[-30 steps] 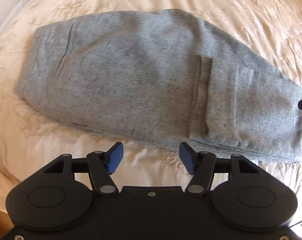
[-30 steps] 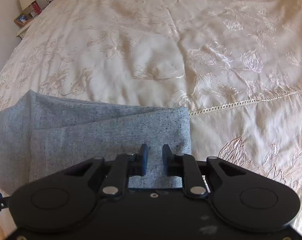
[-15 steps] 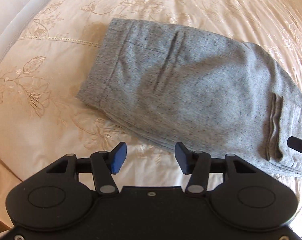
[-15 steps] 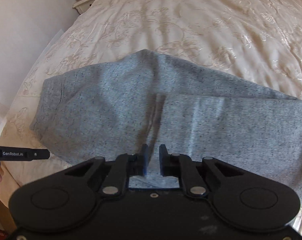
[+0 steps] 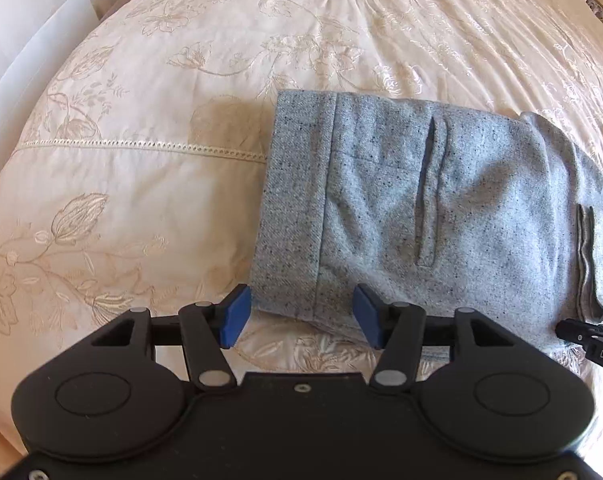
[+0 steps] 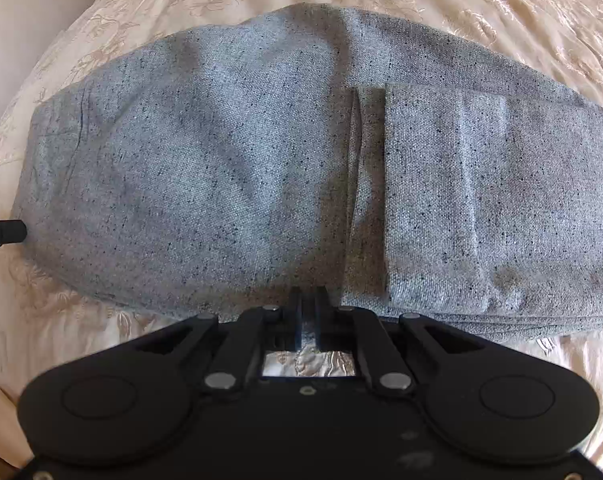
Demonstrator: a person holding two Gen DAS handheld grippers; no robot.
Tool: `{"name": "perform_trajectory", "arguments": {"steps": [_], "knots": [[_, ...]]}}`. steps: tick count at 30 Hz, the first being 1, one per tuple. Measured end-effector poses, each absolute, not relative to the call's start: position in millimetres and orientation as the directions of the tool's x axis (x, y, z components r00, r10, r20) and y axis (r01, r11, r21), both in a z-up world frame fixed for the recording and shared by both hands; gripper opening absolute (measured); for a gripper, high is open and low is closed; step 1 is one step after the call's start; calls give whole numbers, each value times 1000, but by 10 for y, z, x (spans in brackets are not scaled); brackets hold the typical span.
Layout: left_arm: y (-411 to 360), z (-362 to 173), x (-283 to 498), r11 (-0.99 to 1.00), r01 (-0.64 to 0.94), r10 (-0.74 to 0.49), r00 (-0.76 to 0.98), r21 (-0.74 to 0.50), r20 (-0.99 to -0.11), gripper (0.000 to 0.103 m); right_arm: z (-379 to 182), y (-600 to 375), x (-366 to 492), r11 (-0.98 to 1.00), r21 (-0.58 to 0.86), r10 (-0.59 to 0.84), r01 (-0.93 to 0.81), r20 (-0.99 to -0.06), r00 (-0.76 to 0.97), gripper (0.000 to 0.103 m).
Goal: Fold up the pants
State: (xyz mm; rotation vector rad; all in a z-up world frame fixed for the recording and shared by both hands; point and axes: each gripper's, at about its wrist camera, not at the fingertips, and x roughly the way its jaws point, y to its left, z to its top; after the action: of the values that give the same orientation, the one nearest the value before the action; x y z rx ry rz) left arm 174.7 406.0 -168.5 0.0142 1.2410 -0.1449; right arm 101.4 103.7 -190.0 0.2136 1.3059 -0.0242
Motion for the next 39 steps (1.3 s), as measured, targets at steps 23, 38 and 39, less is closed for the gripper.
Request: {"name": "perform_trajectory", "arguments": {"steps": [23,38,39], "knots": [[4016,-1598,1867,948,76,-316,314,-308,-895,40,-1715,1141,1039,968,126,50,218,-945,322,8],[3329,-461,1412,939,258,-330,505,-226,-798,31,-2069,1151,1000,982,120,70,147,-949,306,7],[3238,-369,1365,940,271,-323,523,-205,-789,31,-2066,1124,995,981,136,88,137,-947,309,7]]}}
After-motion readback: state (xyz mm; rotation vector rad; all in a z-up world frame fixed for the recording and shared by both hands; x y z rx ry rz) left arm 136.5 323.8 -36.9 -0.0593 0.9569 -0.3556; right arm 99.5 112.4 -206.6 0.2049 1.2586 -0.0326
